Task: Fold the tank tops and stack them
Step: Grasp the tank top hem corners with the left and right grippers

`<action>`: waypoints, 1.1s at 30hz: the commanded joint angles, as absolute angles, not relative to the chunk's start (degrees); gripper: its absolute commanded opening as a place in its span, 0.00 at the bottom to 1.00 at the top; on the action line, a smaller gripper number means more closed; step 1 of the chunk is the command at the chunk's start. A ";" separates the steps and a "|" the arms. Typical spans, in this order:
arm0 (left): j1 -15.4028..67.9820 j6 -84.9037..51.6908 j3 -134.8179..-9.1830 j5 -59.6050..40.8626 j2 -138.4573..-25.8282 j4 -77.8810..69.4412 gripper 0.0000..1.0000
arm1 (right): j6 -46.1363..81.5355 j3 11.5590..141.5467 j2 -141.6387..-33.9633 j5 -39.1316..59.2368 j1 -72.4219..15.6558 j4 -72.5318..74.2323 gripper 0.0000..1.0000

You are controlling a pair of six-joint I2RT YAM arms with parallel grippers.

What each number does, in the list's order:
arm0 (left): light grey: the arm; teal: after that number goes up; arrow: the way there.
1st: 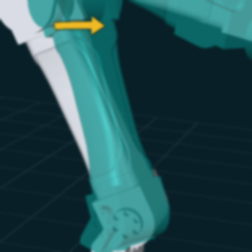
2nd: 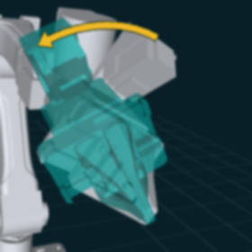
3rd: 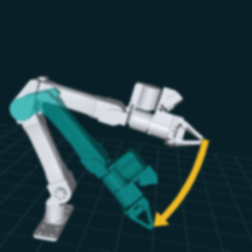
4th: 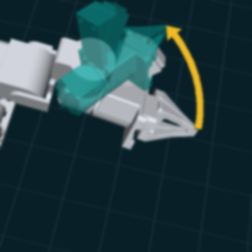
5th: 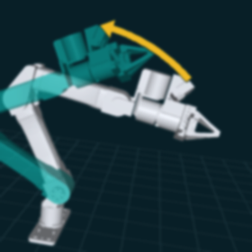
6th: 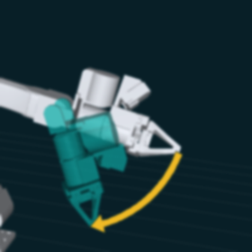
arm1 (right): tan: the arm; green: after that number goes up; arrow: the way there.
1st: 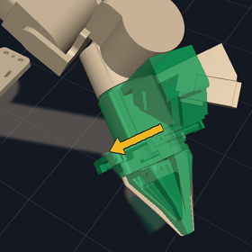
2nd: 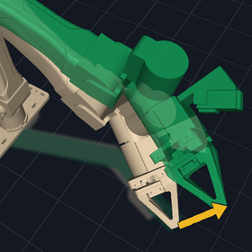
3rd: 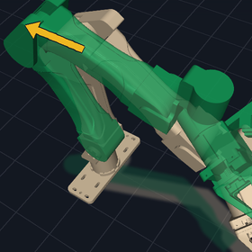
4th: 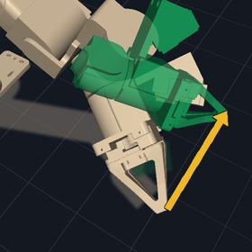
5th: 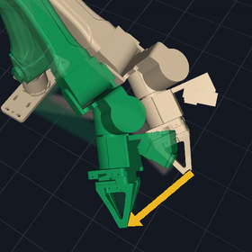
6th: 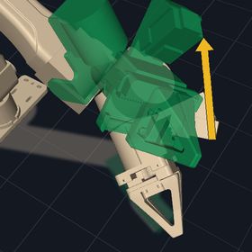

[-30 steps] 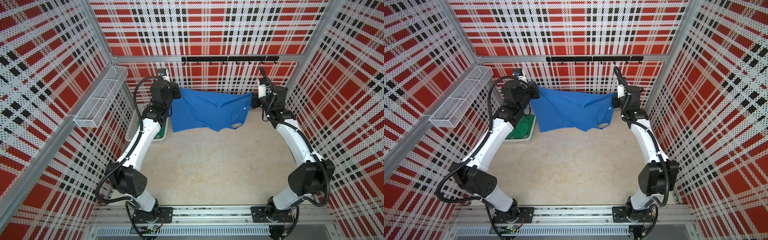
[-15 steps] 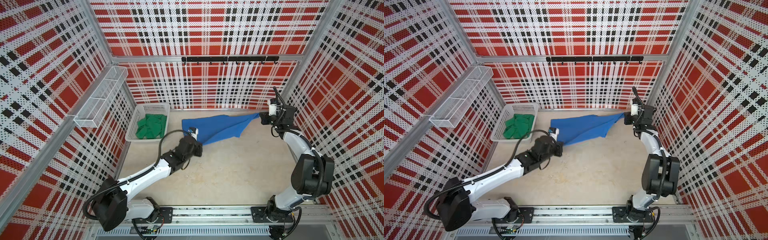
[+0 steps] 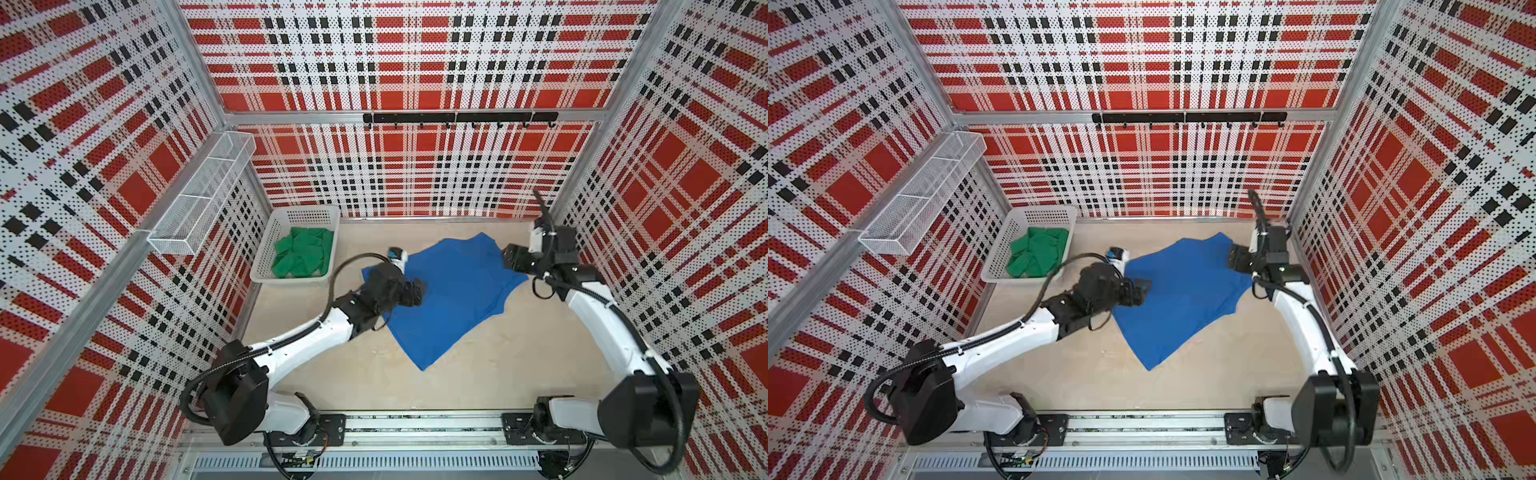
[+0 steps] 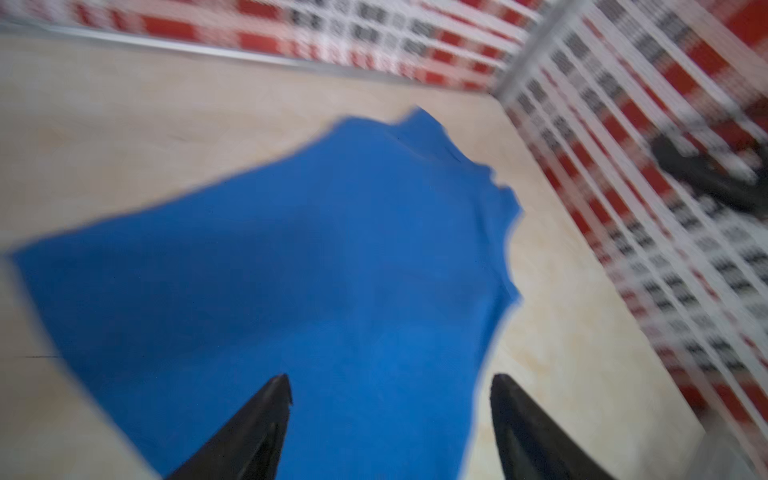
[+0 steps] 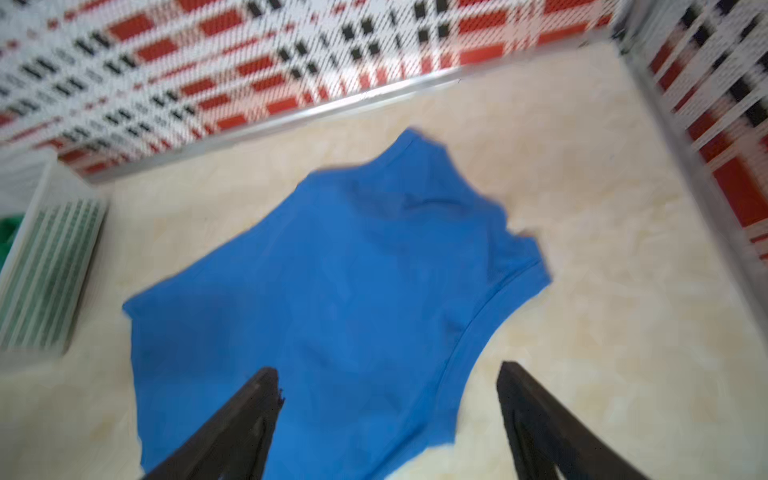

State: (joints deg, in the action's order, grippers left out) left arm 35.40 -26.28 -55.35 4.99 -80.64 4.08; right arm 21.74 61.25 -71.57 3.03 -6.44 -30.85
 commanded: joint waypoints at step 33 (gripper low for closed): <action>18.19 -30.30 -49.69 -1.22 -113.48 -10.19 0.00 | 28.48 62.29 -108.21 -5.71 -14.66 -19.34 0.39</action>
State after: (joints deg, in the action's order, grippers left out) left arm 17.50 -27.16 -56.82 -0.23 -113.60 -14.55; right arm 32.97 60.14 -104.16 -5.69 -16.32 -18.46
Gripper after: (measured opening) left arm 0.044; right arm 0.388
